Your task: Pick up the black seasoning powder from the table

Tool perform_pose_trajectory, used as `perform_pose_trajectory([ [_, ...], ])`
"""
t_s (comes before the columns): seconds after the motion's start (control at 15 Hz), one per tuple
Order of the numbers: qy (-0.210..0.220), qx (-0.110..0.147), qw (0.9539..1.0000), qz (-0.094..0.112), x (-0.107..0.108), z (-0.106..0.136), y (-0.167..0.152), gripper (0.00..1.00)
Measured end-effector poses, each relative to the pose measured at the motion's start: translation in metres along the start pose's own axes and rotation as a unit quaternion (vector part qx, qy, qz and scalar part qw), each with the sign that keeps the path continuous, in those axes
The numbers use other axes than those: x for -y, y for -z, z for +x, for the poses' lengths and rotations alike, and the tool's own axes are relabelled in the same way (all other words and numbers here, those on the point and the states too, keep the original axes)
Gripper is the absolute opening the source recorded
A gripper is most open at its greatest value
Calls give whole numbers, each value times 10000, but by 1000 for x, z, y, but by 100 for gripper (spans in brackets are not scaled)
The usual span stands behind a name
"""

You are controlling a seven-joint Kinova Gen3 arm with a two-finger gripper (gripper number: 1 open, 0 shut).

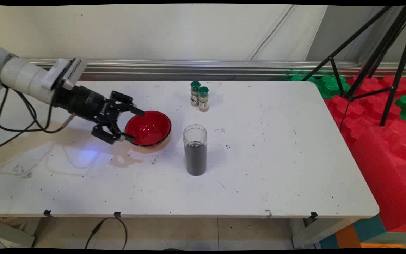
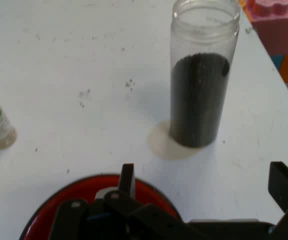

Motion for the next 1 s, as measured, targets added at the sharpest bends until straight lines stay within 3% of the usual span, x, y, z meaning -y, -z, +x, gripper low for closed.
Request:
perform_pose_trajectory([
  [1.0, -482, -720, 9956, -346, 2, 23, -118, 100],
])
